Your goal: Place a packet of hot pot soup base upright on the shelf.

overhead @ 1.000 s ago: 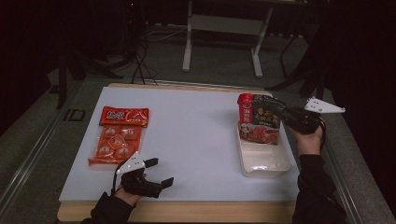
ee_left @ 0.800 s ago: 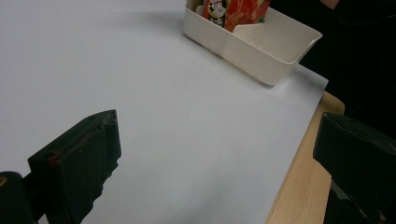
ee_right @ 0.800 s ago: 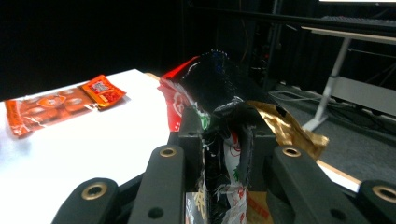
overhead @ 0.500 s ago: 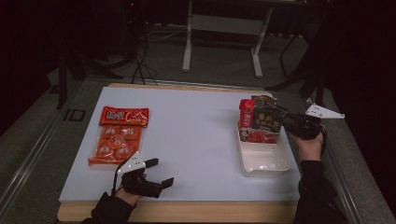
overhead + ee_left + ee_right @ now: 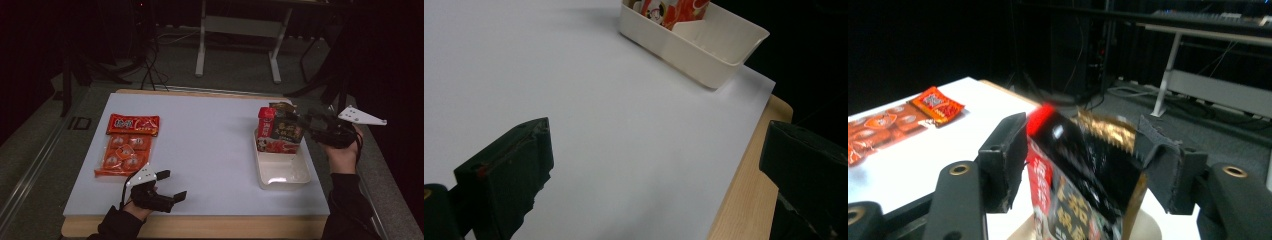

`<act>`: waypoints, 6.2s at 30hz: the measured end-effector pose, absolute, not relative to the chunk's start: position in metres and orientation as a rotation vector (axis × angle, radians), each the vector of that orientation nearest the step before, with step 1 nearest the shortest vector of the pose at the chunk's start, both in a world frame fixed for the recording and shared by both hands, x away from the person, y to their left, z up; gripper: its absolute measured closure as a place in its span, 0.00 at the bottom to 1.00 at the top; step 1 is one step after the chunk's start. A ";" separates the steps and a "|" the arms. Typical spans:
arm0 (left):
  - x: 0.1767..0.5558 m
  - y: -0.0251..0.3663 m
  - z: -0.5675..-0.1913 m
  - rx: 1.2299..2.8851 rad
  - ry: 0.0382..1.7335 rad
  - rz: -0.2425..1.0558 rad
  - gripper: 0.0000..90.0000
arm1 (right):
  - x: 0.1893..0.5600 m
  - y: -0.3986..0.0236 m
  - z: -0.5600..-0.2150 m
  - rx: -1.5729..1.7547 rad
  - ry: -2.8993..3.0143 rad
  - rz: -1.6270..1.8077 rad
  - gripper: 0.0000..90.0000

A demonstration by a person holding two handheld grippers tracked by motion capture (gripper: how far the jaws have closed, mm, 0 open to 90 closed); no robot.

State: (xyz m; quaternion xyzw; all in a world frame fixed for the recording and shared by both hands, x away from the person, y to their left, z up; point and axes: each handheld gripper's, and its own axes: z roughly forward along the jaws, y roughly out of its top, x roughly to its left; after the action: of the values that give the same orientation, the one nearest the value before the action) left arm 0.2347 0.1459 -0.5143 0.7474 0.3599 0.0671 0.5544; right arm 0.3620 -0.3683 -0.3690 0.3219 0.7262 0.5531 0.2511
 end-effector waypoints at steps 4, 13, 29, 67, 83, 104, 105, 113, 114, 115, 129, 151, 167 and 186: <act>0.235 0.146 -0.514 1.775 0.847 0.162 0.01 | 0.353 -0.359 -0.355 0.849 1.955 1.537 0.34; 0.233 0.147 -0.512 1.775 0.825 0.196 0.01 | 0.333 -0.327 -0.353 0.844 1.959 1.635 0.12; 0.233 0.150 -0.503 1.790 0.845 0.175 0.01 | 0.301 -0.296 -0.385 0.807 2.115 1.677 0.16; 0.285 0.295 -0.465 1.750 1.142 0.580 0.84 | 0.251 -0.278 -0.412 0.628 2.219 1.729 0.15; 0.333 0.333 -0.510 1.769 1.378 0.622 1.00 | 0.247 -0.276 -0.413 0.626 2.218 1.741 0.15; 0.366 0.333 -0.540 1.883 1.523 0.627 1.00 | 0.249 -0.274 -0.414 0.631 2.236 1.748 0.15; 0.366 0.331 -0.539 1.892 1.521 0.632 1.00 | 0.249 -0.274 -0.414 0.629 2.236 1.747 0.15; 0.368 0.312 -0.538 1.912 1.478 0.582 1.00 | 0.249 -0.274 -0.414 0.636 2.242 1.753 0.15; 0.368 0.308 -0.538 1.917 1.465 0.570 1.00 | 0.249 -0.273 -0.415 0.636 2.243 1.755 0.15; 0.368 0.304 -0.538 1.926 1.450 0.562 1.00 | 0.249 -0.273 -0.415 0.636 2.243 1.755 0.15; 0.363 0.229 -0.538 1.991 1.269 0.418 1.00 | 0.250 -0.274 -0.415 0.635 2.251 1.755 0.15; 0.332 0.235 -0.530 2.107 1.115 0.346 1.00 | 0.250 -0.274 -0.415 0.643 2.254 1.762 0.15; 0.320 0.219 -0.534 2.170 1.084 0.288 1.00 | 0.250 -0.271 -0.416 0.638 2.265 1.761 0.16; 0.306 0.170 -0.536 2.163 0.946 0.168 1.00 | 0.249 -0.272 -0.416 0.639 2.268 1.761 0.16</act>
State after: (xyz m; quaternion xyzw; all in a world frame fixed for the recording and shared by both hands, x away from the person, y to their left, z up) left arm 0.3060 0.1700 -0.5355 0.8462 0.3699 0.0656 0.3779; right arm 0.2495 -0.2718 -0.4159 0.2163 0.7671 0.5957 0.0999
